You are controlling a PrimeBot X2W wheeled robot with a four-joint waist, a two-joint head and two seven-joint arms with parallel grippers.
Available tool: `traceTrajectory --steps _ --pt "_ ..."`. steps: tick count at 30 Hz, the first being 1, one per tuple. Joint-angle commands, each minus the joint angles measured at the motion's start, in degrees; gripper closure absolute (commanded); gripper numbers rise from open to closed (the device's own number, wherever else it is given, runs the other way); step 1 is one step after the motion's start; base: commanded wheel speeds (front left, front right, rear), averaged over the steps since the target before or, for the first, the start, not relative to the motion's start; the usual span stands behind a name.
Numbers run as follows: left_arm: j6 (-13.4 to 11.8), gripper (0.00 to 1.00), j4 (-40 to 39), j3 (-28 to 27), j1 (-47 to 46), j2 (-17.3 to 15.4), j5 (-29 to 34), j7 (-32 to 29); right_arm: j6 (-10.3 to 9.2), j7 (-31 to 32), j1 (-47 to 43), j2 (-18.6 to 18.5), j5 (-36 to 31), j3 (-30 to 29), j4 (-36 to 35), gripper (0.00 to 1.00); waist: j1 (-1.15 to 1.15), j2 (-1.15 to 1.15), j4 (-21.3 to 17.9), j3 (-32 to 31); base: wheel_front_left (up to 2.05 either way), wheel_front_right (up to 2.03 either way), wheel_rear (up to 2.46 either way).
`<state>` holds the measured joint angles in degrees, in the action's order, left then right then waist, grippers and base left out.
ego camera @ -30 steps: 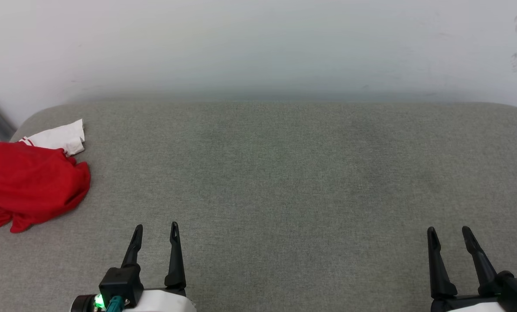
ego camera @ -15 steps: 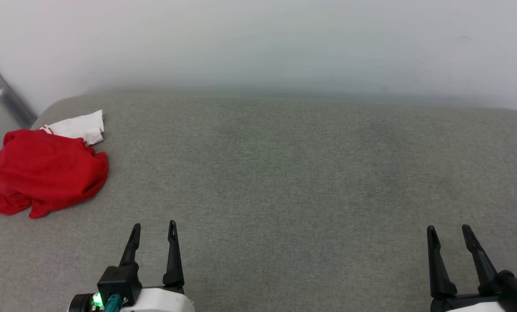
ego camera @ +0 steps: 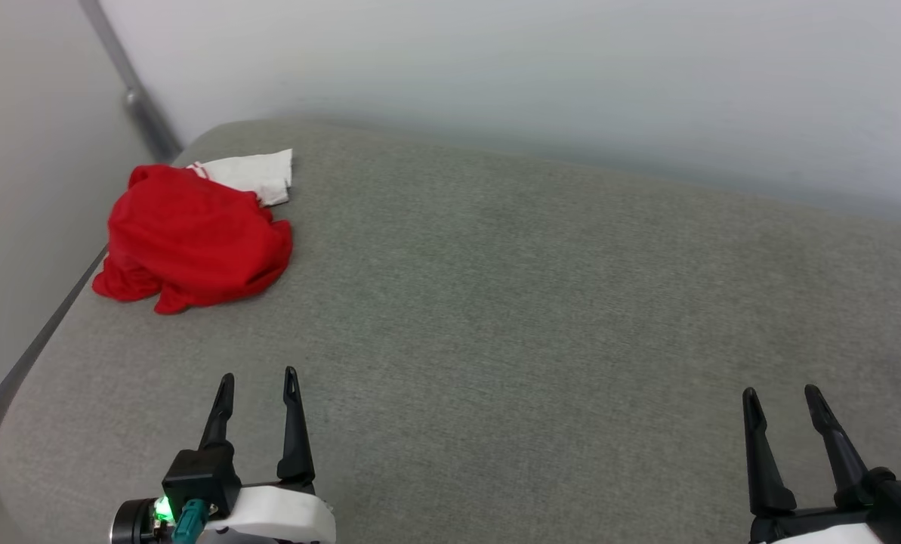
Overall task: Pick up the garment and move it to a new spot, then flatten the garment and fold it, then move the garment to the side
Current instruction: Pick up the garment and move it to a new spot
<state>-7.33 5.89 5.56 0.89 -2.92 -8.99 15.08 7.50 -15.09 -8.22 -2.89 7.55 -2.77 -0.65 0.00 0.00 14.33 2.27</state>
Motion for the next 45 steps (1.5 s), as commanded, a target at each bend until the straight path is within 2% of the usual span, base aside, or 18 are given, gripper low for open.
traceTrajectory --steps 1,12,20,28,32,39,45 --pt "-0.25 0.0 0.04 0.18 -0.44 0.04 -0.09 0.15 -0.02 -0.12 0.33 0.02 -0.25 -0.2 -0.22 0.0 0.0 0.0 3.11 0.48 0.0 0.0 0.0" --pt "-1.69 0.0 -0.17 -1.0 -0.06 0.06 -0.18 0.15 -0.02 -0.12 1.07 0.02 -1.52 0.17 -0.54 0.0 0.0 0.0 11.63 0.9 0.0 0.0 0.0" --pt "-1.99 0.0 -0.27 -1.63 0.16 0.06 -0.56 0.15 -0.02 -0.12 0.99 0.02 -2.06 0.31 -0.62 0.0 0.0 0.0 15.63 1.17 0.0 0.0 0.0" --pt "-2.8 0.0 -0.61 -1.96 0.51 0.05 -0.63 0.15 -0.03 -0.12 1.72 0.02 -2.73 1.01 -0.34 0.0 0.0 0.0 15.93 1.62 0.0 0.0 0.0" --pt "-2.25 0.0 -0.16 -2.37 -0.35 0.05 -0.83 0.15 -0.03 -0.12 1.52 0.02 -2.4 0.92 -0.55 0.0 0.0 0.0 15.78 1.43 0.0 0.0 0.0" --pt "1.33 0.0 2.21 -5.79 -7.07 -0.48 0.44 0.15 -0.03 -0.12 2.44 0.02 -3.42 1.0 -1.38 0.0 0.0 0.0 13.86 3.17 0.0 0.0 0.0" --pt "4.87 0.0 6.31 -11.73 -18.12 -3.39 -0.77 0.14 -0.03 -0.12 4.77 0.01 -5.74 0.47 -3.02 0.0 0.0 0.0 10.03 7.74 0.0 0.0 0.0"
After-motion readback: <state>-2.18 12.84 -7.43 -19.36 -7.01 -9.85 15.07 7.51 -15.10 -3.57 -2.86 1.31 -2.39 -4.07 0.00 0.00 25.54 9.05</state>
